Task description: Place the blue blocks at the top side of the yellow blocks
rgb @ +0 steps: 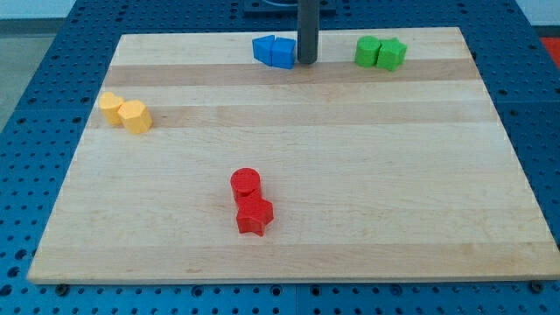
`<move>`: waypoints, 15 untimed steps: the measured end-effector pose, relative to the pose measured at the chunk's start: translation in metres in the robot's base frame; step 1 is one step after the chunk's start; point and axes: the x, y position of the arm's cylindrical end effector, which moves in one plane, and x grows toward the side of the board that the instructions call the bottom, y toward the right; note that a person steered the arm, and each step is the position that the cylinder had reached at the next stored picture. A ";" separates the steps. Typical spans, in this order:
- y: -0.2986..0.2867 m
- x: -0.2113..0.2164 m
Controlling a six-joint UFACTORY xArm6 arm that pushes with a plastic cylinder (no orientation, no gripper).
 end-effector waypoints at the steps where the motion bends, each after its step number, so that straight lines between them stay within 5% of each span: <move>1: 0.012 0.036; 3: 0.027 0.094; 7: 0.010 0.052; 8: 0.000 0.013; 13: -0.119 -0.047; 15: -0.112 -0.069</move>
